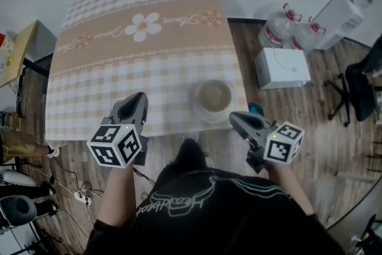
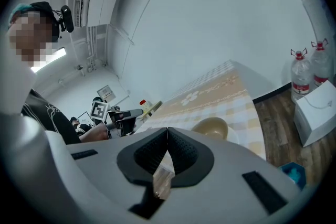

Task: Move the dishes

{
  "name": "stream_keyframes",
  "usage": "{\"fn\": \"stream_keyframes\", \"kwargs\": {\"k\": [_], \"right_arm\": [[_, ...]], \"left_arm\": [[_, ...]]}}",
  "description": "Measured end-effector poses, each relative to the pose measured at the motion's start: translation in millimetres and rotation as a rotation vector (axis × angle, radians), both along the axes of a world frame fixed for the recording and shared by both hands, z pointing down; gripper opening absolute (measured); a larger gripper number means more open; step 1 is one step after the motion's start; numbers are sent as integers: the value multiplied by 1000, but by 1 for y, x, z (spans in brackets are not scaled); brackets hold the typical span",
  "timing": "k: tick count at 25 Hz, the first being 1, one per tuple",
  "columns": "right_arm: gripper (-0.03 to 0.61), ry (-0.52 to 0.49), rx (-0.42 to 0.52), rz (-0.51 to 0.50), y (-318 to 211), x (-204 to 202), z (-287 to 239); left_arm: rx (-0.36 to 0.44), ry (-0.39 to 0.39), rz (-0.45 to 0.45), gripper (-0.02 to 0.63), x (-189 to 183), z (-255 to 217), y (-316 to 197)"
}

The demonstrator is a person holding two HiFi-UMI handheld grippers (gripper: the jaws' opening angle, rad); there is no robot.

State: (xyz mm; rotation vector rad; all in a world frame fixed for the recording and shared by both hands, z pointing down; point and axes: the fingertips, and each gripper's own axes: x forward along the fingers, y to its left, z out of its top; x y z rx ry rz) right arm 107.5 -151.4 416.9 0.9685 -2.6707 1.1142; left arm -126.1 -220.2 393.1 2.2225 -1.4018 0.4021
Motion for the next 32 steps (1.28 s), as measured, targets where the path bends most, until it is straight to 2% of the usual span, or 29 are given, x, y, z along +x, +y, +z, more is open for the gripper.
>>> {"fn": "stream_keyframes", "kwargs": {"k": [3, 6, 10, 13, 17, 21, 24, 32], "right_arm": [[12, -5, -3, 35, 5, 14, 3], [12, -6, -7, 69, 9, 26, 5], [12, -9, -9, 109, 13, 40, 5], [12, -11, -12, 138, 15, 49, 7], [12, -15, -18, 168, 16, 58, 10], [12, -16, -30, 191, 16, 65, 13], [12, -22, -38, 205, 16, 70, 18], [12, -4, -47, 226, 15, 78, 27]], "left_arm": [[-28, 28, 147, -3, 50, 7, 4], [-62, 38, 258, -5, 89, 18, 10], [-108, 28, 351, -5, 121, 35, 13], [-149, 51, 395, -3, 135, 47, 12], [-192, 63, 395, 8, 144, 62, 4], [-259, 58, 399, 109, 152, 84, -4], [-322, 50, 403, 154, 157, 105, -5], [-406, 40, 332, 163, 159, 142, -20]]}}
